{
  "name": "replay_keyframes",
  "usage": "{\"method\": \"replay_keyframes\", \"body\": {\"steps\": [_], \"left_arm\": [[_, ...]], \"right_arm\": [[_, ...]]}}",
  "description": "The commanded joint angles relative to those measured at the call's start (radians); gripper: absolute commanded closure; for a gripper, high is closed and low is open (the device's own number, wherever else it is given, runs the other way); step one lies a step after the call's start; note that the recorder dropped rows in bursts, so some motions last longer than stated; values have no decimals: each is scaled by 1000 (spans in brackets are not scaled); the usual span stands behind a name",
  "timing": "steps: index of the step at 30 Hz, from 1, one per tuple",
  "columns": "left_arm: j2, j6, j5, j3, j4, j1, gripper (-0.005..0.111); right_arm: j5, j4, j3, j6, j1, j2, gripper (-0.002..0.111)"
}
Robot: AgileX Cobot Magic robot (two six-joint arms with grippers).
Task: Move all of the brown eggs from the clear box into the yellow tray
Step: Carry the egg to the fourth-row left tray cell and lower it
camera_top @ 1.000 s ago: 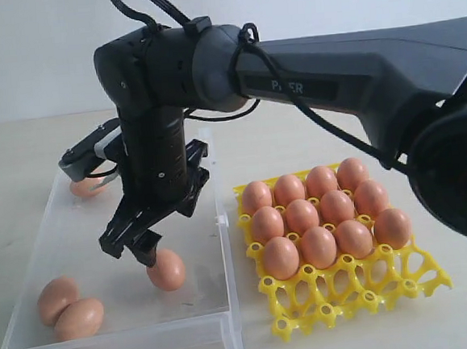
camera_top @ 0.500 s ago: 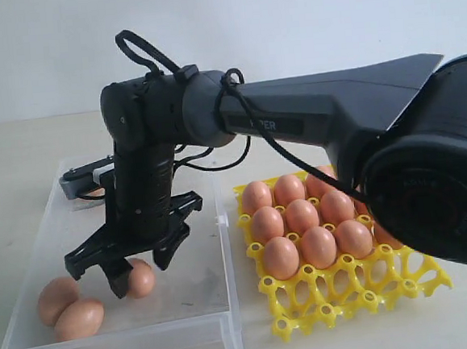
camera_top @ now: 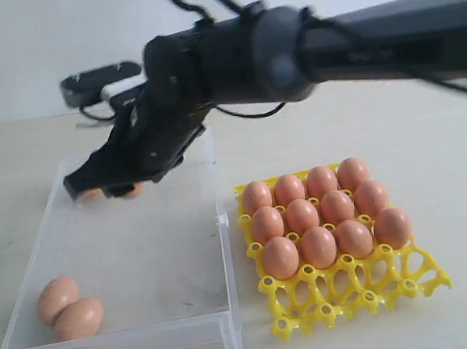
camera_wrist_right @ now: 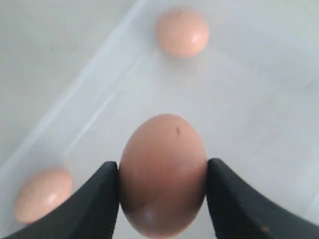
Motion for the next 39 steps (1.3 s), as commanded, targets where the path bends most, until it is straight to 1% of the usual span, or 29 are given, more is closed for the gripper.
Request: {"method": "replay_keyframes", "body": {"steps": [1, 2, 3, 4, 7, 10, 13, 16, 19, 21, 27, 34, 39], "left_arm": [[4, 1, -5, -5, 3, 2, 107], [4, 1, -5, -5, 3, 2, 107], [4, 1, -5, -5, 3, 2, 107], [4, 1, -5, -5, 3, 2, 107], [4, 1, -5, -5, 3, 2, 107], [4, 1, -5, -5, 3, 2, 107], [4, 1, -5, -5, 3, 2, 107], [4, 1, -5, -5, 3, 2, 107], [4, 1, -5, -5, 3, 2, 107], [4, 1, -5, -5, 3, 2, 107], [4, 1, -5, -5, 3, 2, 107], [4, 1, -5, -5, 3, 2, 107], [4, 1, -5, -5, 3, 2, 107]], "right_arm": [[-647, -21, 514, 5, -47, -323, 108], [-778, -21, 673, 3, -60, -394, 108], [-856, -19, 750, -1, -63, -435, 108], [-955, 9, 873, -23, -65, -477, 108], [-1112, 98, 1034, -61, -65, -529, 108], [-1193, 111, 1159, -69, -65, -547, 108], [-1256, 113, 1236, -47, -65, -550, 108], [-1322, 111, 1294, 9, -65, -550, 108], [-1340, 97, 1334, 34, -63, -550, 108], [-1340, 76, 1343, 39, -63, -548, 108], [-1398, -26, 1345, 165, -63, -490, 108], [-1387, -95, 1349, 224, -59, -448, 108], [-1319, -105, 1350, 224, -59, -446, 108]]}}
